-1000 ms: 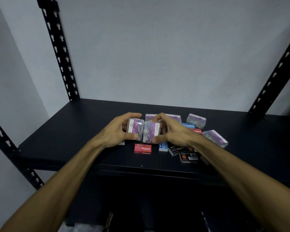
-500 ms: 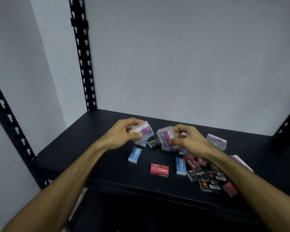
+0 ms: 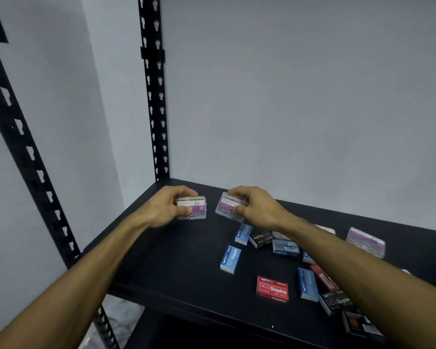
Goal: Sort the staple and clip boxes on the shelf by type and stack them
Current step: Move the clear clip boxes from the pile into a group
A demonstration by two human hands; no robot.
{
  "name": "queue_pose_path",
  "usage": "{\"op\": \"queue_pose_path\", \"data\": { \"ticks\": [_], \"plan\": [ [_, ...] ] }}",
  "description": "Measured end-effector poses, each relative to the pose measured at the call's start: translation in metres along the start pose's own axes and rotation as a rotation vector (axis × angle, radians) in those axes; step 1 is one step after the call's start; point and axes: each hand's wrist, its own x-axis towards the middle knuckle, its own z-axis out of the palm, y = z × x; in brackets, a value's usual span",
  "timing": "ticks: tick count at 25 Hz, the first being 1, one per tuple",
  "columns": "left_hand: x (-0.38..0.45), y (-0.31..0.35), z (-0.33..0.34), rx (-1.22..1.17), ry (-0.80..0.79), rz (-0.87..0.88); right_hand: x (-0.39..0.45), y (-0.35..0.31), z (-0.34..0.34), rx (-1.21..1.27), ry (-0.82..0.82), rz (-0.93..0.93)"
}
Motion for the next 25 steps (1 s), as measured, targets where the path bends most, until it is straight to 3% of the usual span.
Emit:
{"op": "queue_pose_path", "data": {
  "ticks": [7,25],
  "plan": [
    [0.002,-0.022,-0.009,0.054,0.021,-0.042,0.036,-0.006,0.032,-0.098,-0.118,0.03],
    [0.014,-0.034,-0.014,0.062,0.067,-0.039,0.055,-0.011,0.043,-0.137,-0.082,-0.025]
  ]
}}
